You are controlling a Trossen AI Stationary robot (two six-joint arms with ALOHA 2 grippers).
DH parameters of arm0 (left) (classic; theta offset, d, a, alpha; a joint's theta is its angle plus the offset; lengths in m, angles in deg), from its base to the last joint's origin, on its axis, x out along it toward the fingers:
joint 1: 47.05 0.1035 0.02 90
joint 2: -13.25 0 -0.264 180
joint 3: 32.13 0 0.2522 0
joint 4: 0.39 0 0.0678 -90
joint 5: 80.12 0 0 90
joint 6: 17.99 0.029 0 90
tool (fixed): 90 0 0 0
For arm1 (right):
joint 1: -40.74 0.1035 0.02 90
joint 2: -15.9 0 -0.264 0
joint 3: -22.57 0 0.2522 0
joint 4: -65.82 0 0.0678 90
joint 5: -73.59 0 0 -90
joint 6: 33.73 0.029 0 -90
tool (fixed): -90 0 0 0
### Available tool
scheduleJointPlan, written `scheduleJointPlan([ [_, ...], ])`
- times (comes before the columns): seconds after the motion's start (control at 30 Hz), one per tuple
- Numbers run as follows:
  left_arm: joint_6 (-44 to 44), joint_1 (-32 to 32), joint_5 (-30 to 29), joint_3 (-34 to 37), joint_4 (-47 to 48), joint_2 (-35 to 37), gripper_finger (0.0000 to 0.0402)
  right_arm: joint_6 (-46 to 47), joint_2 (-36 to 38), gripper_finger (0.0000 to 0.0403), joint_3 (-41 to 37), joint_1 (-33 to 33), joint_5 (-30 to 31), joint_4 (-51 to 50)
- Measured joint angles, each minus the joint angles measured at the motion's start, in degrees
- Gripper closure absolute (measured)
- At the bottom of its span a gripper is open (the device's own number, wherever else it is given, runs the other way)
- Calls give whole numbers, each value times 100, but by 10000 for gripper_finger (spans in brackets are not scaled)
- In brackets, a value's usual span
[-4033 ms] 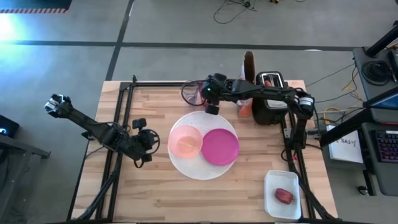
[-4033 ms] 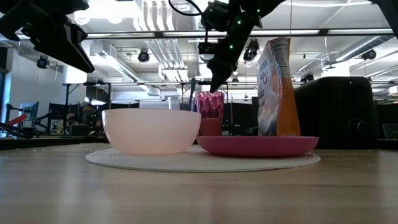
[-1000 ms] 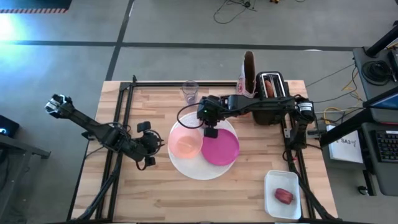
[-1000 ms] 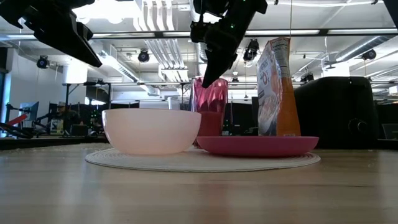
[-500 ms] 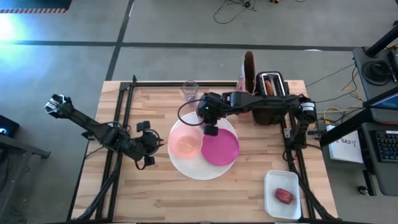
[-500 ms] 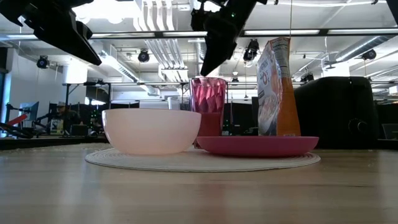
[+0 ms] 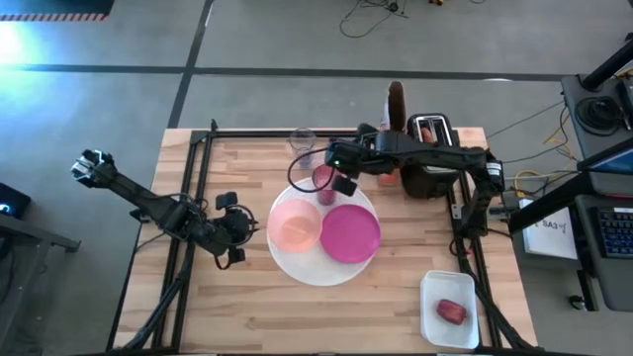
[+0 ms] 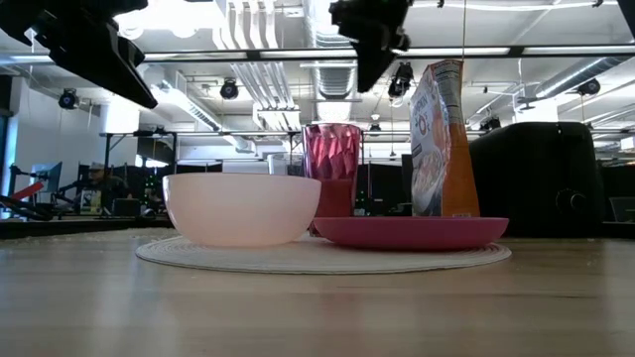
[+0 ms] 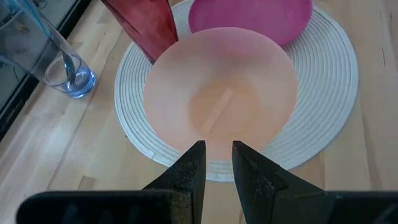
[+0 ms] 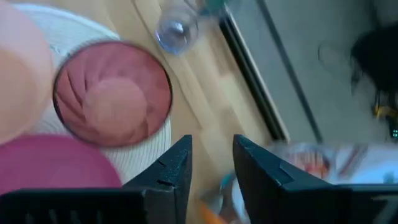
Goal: Arrange a breakfast setting
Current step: Pour the cereal into the orange bowl
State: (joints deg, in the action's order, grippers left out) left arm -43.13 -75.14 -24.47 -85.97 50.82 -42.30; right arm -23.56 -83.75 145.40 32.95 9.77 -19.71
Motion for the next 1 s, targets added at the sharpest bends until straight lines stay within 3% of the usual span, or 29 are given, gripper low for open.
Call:
scheduleJointPlan([
  [0.33, 0, 1, -11, 4, 142, 55, 339, 1805, 37, 219, -278, 66, 6, -1406],
  [0.77, -193, 1, -74, 9, 480, 218, 339, 3288, 142, 147, -1230, 650, 13, -1678],
  [1.0, -193, 1, -116, 9, 512, 234, 339, 4488, 357, 132, -1538, 1096, 724, -1782],
])
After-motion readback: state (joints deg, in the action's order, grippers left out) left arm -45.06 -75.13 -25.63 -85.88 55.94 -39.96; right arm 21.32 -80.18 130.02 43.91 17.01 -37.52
